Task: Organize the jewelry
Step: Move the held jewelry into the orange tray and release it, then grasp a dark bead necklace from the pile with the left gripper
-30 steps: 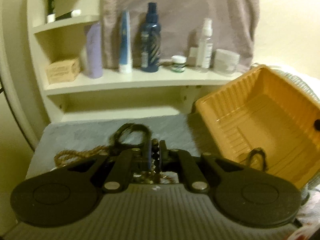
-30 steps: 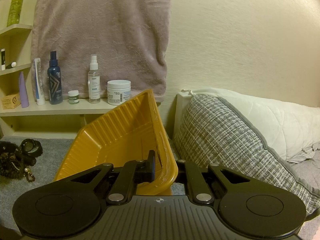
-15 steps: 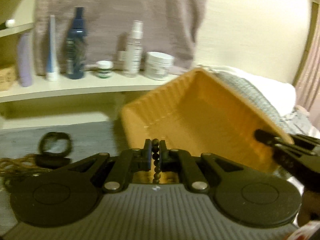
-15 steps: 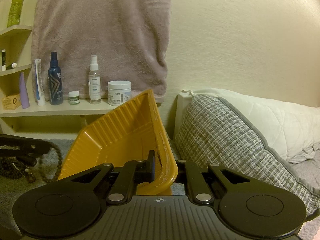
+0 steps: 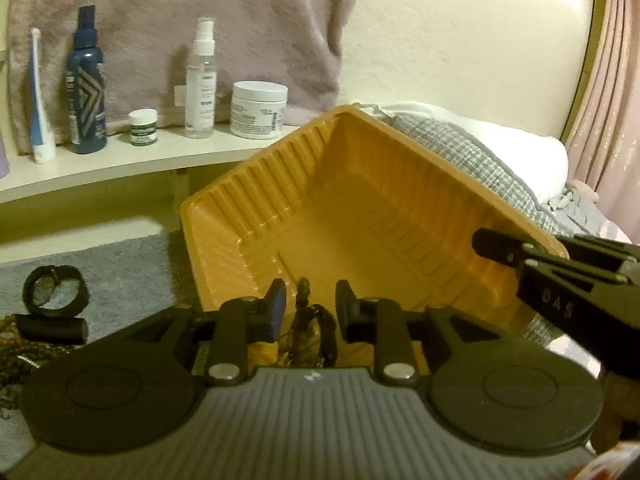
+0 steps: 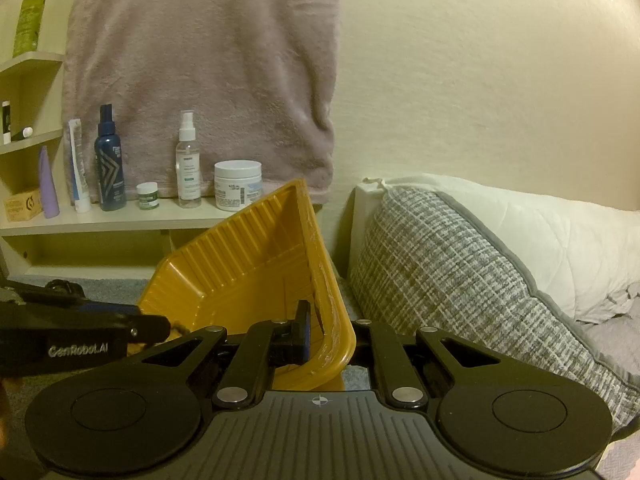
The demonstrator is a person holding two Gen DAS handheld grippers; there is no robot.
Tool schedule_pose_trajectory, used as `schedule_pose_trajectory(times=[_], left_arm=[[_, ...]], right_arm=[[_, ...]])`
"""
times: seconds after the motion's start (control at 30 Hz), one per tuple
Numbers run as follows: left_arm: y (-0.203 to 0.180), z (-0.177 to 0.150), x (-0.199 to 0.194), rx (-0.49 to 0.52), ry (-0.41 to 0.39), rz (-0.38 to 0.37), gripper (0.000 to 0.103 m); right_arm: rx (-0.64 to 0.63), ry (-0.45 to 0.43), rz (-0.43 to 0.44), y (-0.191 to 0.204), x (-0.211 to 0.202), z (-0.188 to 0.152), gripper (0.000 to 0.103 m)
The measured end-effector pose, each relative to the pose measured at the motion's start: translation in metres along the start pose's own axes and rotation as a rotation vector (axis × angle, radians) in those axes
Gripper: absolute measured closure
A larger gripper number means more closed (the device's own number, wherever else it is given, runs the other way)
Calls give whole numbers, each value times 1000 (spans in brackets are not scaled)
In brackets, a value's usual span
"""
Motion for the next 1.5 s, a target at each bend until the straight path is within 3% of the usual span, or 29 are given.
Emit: schedule_pose_trajectory(times=[0.27, 0.7, 0.9, 1.03, 1.37, 1.5], left_arm=[[33, -20, -18, -54, 2, 94, 79], [117, -65, -58, -169, 24, 365, 77], [146, -81, -70, -196, 37, 454, 77], [161, -86, -70, -209, 48, 492, 77], [175, -69, -57, -241, 23, 496, 77], [186, -66, -46, -268, 58, 503, 77]], right_arm=[[3, 2, 0, -1, 1, 0, 93], [4, 0, -2, -1, 1, 0, 93], [0, 0, -2, -2, 0, -1, 93], [-3, 0, -4, -1, 1, 0, 93], [-17, 6, -16, 2, 2, 1, 93], [-21, 9, -19, 2, 4, 1, 93]])
Point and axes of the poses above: each gripper's, at about its wrist camera, not at the fingertips, and x roughly the way its jaws point, y to its left, z to its top, the point moved 3 cm from there along x, roughly the way its jaws point, and after that the axes turned 5 degrees about y, right-handed, at the moved point
